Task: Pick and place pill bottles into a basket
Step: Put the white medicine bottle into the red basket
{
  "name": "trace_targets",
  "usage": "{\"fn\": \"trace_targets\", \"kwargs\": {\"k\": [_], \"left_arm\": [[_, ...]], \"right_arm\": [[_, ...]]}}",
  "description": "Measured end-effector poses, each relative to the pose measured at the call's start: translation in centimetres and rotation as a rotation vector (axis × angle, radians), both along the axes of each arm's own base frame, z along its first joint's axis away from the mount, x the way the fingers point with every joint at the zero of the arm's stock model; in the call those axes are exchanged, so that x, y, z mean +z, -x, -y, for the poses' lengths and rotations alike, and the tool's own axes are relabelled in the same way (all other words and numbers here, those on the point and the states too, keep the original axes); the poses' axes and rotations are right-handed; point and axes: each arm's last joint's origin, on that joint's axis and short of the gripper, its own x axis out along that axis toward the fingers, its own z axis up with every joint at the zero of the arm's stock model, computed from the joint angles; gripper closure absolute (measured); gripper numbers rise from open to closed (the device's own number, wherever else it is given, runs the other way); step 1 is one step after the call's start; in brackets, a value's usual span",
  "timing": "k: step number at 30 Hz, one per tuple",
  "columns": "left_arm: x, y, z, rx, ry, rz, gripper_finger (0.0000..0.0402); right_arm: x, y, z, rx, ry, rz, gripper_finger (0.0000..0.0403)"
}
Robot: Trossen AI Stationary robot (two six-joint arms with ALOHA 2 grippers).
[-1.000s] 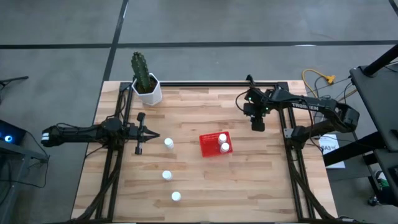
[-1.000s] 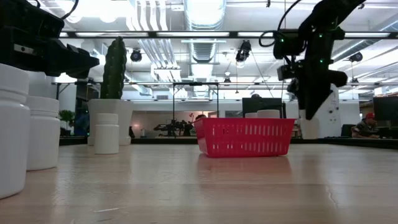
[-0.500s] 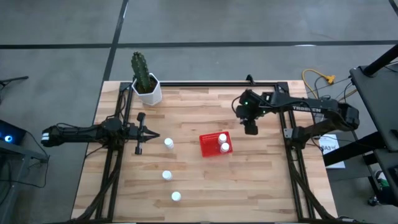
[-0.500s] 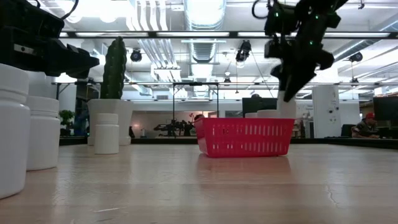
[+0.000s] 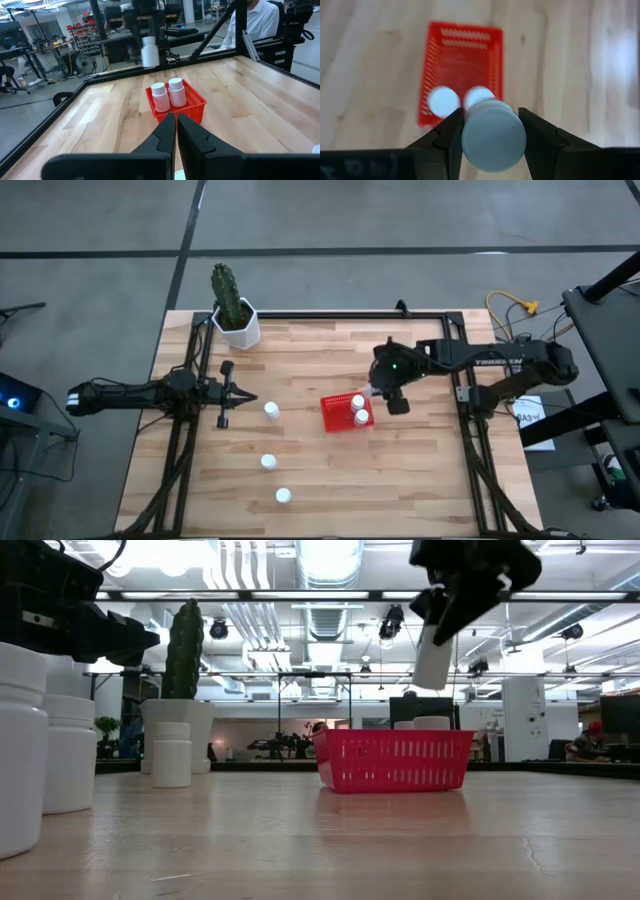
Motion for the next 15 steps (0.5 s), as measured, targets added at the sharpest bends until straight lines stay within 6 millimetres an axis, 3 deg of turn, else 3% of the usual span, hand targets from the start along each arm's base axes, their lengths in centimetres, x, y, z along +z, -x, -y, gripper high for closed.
{"fn": "trace_targets", "kwargs": {"k": [7, 15], "left_arm": [[0.0, 0.0, 0.0, 0.0, 0.0, 0.0, 0.0402], [0.0, 0.0, 0.0, 0.0, 0.0, -0.001, 0.0402]], "right_arm": [[0.3, -2.7, -2.8, 0.104, 0.011, -0.004, 0.0255], [-1.4, -6.1, -4.0, 0.164, 0.035, -0.062, 0.0256]]}}
